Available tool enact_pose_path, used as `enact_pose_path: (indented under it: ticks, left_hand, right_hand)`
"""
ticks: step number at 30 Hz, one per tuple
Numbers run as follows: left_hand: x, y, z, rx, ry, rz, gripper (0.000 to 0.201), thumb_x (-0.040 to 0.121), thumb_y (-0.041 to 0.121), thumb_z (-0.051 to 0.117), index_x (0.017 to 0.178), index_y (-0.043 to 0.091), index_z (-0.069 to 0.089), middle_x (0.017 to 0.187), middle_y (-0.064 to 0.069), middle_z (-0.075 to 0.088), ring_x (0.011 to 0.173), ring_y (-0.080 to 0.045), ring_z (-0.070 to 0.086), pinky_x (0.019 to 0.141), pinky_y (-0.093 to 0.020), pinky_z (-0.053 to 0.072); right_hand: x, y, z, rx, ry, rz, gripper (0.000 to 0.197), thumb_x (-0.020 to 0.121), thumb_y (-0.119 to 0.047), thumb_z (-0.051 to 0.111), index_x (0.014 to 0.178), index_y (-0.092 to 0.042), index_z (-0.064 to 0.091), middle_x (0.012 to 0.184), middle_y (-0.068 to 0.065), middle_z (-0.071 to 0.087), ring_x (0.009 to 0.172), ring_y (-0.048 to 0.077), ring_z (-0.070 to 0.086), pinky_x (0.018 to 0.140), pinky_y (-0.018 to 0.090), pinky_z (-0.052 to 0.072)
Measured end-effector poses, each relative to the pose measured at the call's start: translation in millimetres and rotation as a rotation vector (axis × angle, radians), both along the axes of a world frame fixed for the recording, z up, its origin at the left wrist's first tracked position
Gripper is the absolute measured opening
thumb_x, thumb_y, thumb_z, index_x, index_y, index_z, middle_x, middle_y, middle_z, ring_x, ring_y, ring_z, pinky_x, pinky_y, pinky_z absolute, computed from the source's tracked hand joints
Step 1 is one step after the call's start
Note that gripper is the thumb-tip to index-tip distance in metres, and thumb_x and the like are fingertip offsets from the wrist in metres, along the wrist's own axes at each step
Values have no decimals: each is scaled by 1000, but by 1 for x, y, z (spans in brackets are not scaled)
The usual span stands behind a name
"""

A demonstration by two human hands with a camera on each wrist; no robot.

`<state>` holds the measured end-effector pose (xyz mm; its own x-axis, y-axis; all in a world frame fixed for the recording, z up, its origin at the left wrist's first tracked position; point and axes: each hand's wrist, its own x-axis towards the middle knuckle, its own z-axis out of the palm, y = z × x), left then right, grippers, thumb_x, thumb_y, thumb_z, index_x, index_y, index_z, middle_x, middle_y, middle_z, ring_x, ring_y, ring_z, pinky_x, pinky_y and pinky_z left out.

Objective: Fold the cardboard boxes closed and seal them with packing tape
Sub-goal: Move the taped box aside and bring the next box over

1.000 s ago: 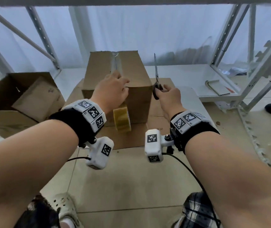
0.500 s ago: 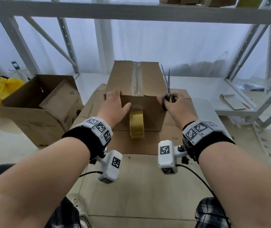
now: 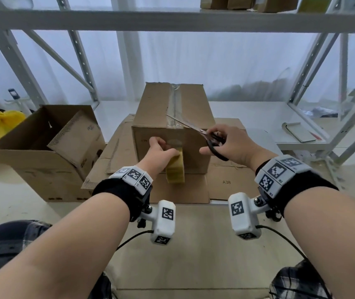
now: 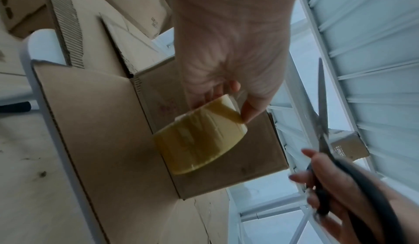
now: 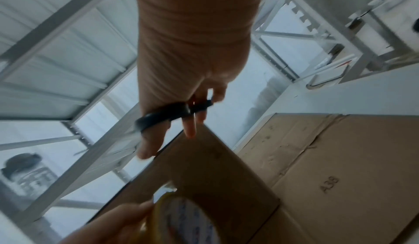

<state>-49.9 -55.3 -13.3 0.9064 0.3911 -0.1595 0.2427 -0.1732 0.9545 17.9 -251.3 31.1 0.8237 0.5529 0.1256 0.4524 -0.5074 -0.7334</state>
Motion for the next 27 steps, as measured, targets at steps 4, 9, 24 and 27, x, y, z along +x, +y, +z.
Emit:
enact_pose_path:
  ticks: [4, 9, 24, 27]
  left_hand:
    - [4, -1, -5, -27, -38, 61, 47, 86, 23, 68, 116, 19, 32, 113, -8, 52, 98, -21, 55, 86, -35, 49]
    - [5, 8, -6, 5, -9, 65, 48, 84, 28, 71, 114, 18, 35, 112, -8, 56, 93, -18, 57, 83, -33, 51]
    - [8, 11, -11, 69, 35, 49, 46, 83, 32, 72, 109, 16, 37, 104, -5, 55, 84, -13, 54, 68, -25, 48]
    - [7, 9, -13, 69, 78, 50, 47, 83, 30, 72, 109, 17, 35, 98, -2, 52, 81, -13, 53, 67, -26, 47]
  right_hand:
    - [-1, 25, 5, -178, -383, -157, 53, 77, -52, 72, 121, -29, 52, 113, -5, 63, 106, 19, 54, 94, 37, 37]
    - [5, 61, 2, -374, -492, -162, 54, 80, -51, 67, 124, -28, 46, 119, -1, 60, 115, 23, 50, 97, 39, 29]
    - [22, 84, -18, -418, -494, -249, 57, 81, -48, 65, 128, -27, 39, 130, 3, 51, 124, 27, 40, 99, 42, 32]
    - [23, 85, -15, -445, -473, -237, 58, 81, -48, 67, 128, -26, 40, 130, 3, 51, 124, 27, 40, 99, 42, 33]
